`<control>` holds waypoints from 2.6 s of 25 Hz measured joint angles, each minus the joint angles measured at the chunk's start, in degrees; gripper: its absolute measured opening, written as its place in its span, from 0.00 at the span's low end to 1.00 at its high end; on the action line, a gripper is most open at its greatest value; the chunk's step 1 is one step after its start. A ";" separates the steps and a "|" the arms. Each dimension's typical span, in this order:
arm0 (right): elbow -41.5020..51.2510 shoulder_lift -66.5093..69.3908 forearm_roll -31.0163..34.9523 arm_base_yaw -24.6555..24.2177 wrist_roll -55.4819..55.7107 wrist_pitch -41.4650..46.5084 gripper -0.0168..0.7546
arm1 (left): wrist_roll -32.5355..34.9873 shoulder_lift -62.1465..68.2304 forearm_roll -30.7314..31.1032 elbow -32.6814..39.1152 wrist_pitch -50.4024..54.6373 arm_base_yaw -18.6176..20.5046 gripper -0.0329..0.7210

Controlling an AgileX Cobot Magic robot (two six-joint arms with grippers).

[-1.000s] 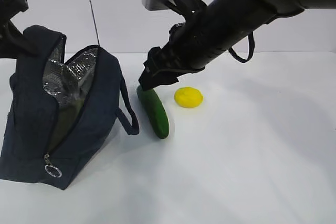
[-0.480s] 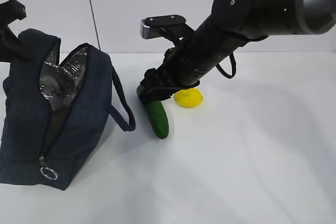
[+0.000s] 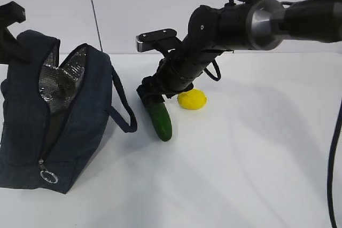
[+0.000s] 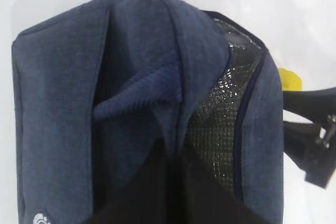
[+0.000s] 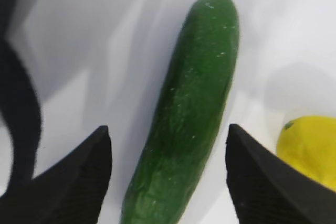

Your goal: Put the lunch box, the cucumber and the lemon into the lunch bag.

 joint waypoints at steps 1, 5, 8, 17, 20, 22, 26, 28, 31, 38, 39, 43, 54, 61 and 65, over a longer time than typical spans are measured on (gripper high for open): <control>-0.82 0.78 -1.53 0.00 1.12 0.00 0.69 | 0.12 0.00 -0.01 0.00 0.00 0.00 0.04; -2.73 2.58 -3.99 0.00 3.81 0.00 0.69 | 0.53 0.00 0.17 0.00 0.00 0.00 0.04; -3.62 3.40 -4.25 0.00 5.13 0.00 0.69 | 0.68 0.00 0.25 0.00 0.00 0.00 0.04; -3.99 5.37 -4.27 0.00 5.72 -0.52 0.70 | 1.12 0.00 0.29 0.00 0.00 0.00 0.04; -3.99 5.80 -4.27 0.00 5.76 -0.93 0.70 | 1.21 0.00 0.29 0.00 0.00 0.00 0.04; -3.99 6.16 -3.98 0.00 5.76 -0.93 0.70 | 1.26 0.00 0.29 0.00 0.00 0.00 0.04; -3.99 6.26 -3.72 0.00 5.76 -1.06 0.70 | 1.34 0.00 0.29 0.00 0.00 0.00 0.04; -3.99 6.38 -3.63 0.00 5.76 -1.08 0.70 | 1.34 0.00 0.29 0.00 0.00 0.00 0.04; -3.99 6.85 -3.49 0.00 5.76 -1.19 0.70 | 1.34 0.00 0.38 0.00 0.00 0.00 0.04; -3.99 7.36 -3.49 0.97 5.76 -2.02 0.70 | 1.34 0.00 0.38 0.00 0.00 0.00 0.04; -3.99 7.36 -3.49 1.07 5.76 -2.14 0.70 | 1.34 0.00 0.38 0.00 0.00 0.00 0.04; -4.23 8.37 -3.49 1.16 6.65 -2.52 0.70 | 1.34 0.00 0.38 0.00 0.00 0.00 0.04; -7.68 9.86 -3.84 1.16 7.48 0.21 0.57 | 1.39 0.00 0.38 0.00 0.11 0.00 0.04; -17.26 10.07 -7.52 1.16 7.51 10.23 0.52 | 1.39 0.00 0.38 0.00 0.11 0.00 0.04; -25.35 10.07 -10.49 1.16 7.61 19.04 0.52 | 1.39 0.00 0.38 0.00 0.11 0.00 0.04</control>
